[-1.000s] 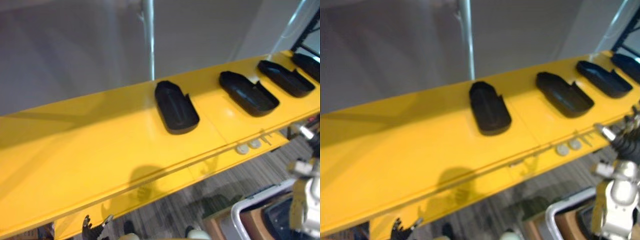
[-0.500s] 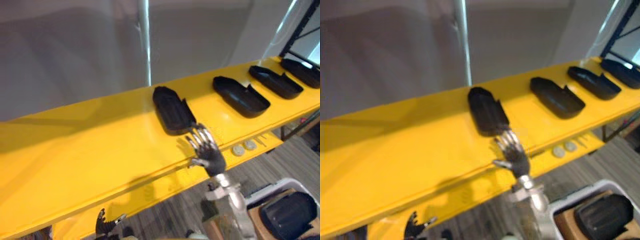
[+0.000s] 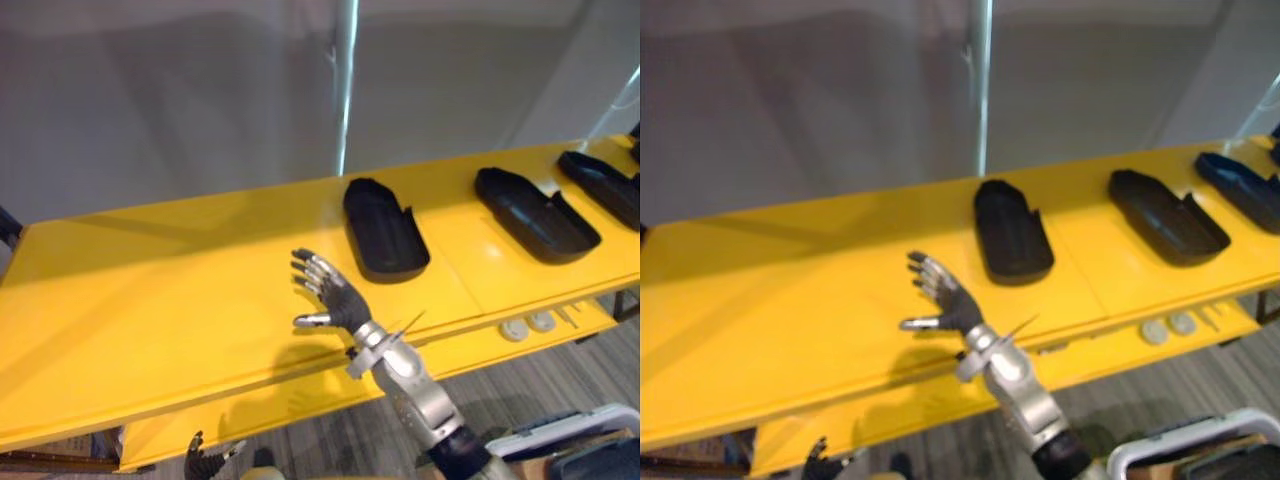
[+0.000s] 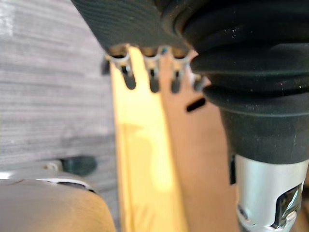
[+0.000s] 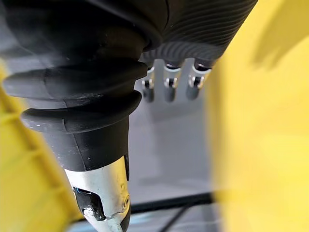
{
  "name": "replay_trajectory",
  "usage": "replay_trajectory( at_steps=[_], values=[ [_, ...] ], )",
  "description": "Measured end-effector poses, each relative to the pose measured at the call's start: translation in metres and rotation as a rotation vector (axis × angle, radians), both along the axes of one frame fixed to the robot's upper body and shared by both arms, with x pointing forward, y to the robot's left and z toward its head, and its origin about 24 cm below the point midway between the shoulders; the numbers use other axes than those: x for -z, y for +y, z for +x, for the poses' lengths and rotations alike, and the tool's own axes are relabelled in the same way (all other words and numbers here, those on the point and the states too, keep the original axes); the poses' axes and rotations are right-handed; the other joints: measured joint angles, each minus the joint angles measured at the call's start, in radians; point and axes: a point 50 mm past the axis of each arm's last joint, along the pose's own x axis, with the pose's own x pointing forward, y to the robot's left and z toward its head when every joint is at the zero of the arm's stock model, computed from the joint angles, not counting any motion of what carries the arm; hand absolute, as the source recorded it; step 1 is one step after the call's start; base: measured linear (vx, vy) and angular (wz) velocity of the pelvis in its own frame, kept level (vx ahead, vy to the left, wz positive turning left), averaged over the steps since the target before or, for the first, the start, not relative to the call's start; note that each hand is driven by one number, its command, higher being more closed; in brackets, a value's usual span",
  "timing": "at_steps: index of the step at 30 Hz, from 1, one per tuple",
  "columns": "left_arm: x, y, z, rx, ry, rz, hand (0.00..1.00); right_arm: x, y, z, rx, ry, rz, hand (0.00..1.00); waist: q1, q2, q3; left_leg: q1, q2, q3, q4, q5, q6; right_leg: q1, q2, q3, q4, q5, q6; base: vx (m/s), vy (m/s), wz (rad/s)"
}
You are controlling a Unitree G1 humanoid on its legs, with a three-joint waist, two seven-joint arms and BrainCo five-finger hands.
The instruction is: Walk over and take plastic housings, then place them on the shelf
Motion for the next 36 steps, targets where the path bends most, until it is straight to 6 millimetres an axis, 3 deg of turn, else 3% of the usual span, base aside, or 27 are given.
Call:
replay_trajectory(
  at_steps=[3, 14, 23, 36],
  values=[
    [0.001, -0.002, -0.006, -0.011, 0.014, -0.008, 0.00, 0.014, 0.000, 0.005, 0.089, 0.049, -0.071, 0.00, 0.002, 0.002, 0.001, -0.001, -0.001, -0.002, 0.000, 0.000, 0.000, 0.000, -0.001, -0.001, 0.000, -0.001, -0.001, 0.00, 0.000, 0.00],
    [0.001, -0.003, -0.005, -0.015, 0.008, -0.015, 0.00, 0.011, -0.006, 0.026, 0.328, 0.012, -0.150, 0.00, 0.004, 0.007, 0.004, -0.011, -0.015, -0.049, 0.000, 0.000, 0.000, 0.023, -0.010, -0.053, 0.004, -0.017, 0.008, 0.02, -0.013, 0.13],
    [0.002, -0.007, -0.004, -0.002, 0.008, -0.023, 0.00, 0.009, -0.023, 0.036, 0.528, 0.013, -0.163, 0.00, 0.005, 0.017, 0.010, -0.003, -0.015, -0.048, 0.000, -0.002, 0.001, 0.031, -0.011, -0.053, 0.003, -0.019, 0.006, 0.01, -0.004, 0.00],
    [0.001, -0.008, -0.002, 0.004, -0.004, -0.024, 0.00, 0.003, -0.027, 0.033, 0.559, -0.011, -0.120, 0.00, 0.004, 0.016, 0.022, -0.002, -0.014, -0.036, 0.000, -0.011, -0.002, 0.028, -0.011, -0.042, 0.003, -0.024, 0.005, 0.01, -0.004, -0.01]
  ],
)
